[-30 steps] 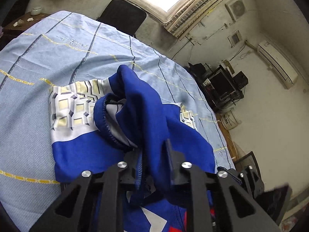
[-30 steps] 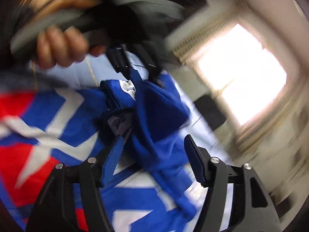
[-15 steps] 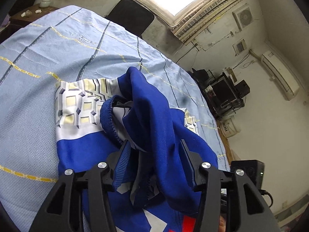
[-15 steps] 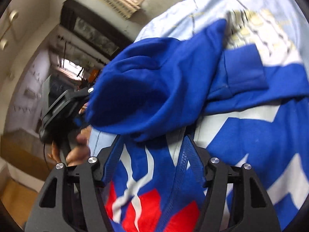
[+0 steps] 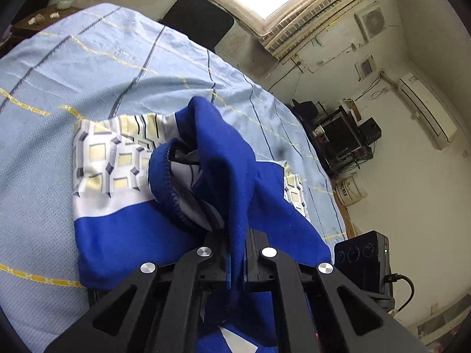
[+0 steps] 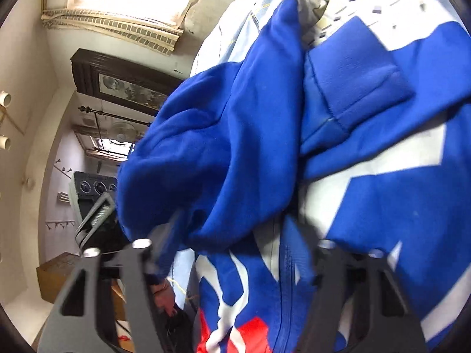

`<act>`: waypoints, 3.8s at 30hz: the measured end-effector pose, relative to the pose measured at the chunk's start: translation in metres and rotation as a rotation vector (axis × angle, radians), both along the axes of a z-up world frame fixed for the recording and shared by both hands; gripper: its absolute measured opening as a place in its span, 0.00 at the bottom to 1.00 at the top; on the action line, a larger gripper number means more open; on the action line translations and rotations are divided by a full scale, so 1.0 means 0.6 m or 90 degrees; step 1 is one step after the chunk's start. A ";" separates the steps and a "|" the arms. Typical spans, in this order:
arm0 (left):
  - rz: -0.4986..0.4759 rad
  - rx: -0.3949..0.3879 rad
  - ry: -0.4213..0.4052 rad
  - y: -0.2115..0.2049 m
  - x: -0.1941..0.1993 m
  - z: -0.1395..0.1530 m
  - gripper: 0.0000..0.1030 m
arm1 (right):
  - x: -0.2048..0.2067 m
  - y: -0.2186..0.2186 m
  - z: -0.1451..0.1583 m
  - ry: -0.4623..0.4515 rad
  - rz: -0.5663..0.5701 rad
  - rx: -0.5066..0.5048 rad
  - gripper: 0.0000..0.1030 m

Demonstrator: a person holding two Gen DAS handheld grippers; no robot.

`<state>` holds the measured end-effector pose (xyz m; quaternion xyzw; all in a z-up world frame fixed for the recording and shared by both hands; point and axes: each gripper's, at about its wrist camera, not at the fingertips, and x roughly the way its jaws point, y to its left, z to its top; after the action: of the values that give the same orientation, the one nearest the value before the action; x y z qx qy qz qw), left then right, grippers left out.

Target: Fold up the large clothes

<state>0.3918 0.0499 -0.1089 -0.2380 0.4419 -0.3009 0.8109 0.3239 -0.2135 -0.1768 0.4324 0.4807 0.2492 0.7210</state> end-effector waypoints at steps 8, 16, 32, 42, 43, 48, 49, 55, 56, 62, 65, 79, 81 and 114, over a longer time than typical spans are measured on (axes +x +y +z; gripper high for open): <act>-0.003 -0.015 -0.058 -0.025 -0.043 0.059 0.05 | -0.021 -0.037 0.167 -0.195 -0.011 -0.190 0.06; -0.023 0.093 0.028 -0.075 -0.096 -0.020 0.06 | -0.069 -0.047 0.151 -0.199 0.027 -0.350 0.06; 0.087 0.215 -0.083 -0.033 -0.133 0.066 0.28 | -0.109 -0.088 0.125 -0.212 -0.024 -0.326 0.25; 0.039 0.253 -0.057 -0.113 -0.030 0.000 0.30 | -0.008 -0.007 0.114 -0.190 0.013 -0.340 0.09; 0.045 0.258 -0.051 -0.108 -0.018 -0.011 0.21 | 0.007 -0.011 0.100 -0.175 -0.001 -0.362 0.08; 0.056 0.265 -0.055 -0.098 0.023 -0.030 0.14 | 0.066 -0.059 0.045 -0.112 -0.062 -0.353 0.00; 0.057 0.271 -0.064 -0.100 0.028 -0.033 0.13 | 0.074 -0.069 0.038 -0.107 -0.072 -0.341 0.00; 0.066 0.286 -0.093 -0.099 0.016 -0.034 0.14 | 0.083 -0.086 0.029 -0.126 -0.081 -0.335 0.00; 0.069 0.278 -0.095 -0.097 0.012 -0.026 0.14 | 0.073 -0.091 0.033 -0.134 -0.086 -0.339 0.00; 0.035 0.242 -0.159 -0.092 -0.070 0.037 0.37 | 0.000 -0.050 0.129 -0.262 -0.029 -0.318 0.02; -0.047 0.248 -0.138 -0.110 -0.107 0.017 0.38 | -0.043 -0.004 0.137 -0.273 0.052 -0.306 0.03; -0.036 0.411 -0.132 -0.170 -0.070 -0.051 0.31 | 0.024 -0.026 0.016 -0.103 0.040 -0.288 0.00; -0.035 0.402 -0.129 -0.166 -0.068 -0.051 0.31 | 0.026 -0.029 0.015 -0.099 0.038 -0.281 0.00; 0.078 0.212 -0.076 0.039 -0.417 -0.019 0.56 | -0.408 -0.191 0.068 -0.157 -0.093 -0.190 0.38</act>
<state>0.1414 0.0732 -0.1204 -0.1089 0.4216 -0.1870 0.8806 0.0791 -0.3280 -0.1361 0.3208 0.3877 0.1730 0.8467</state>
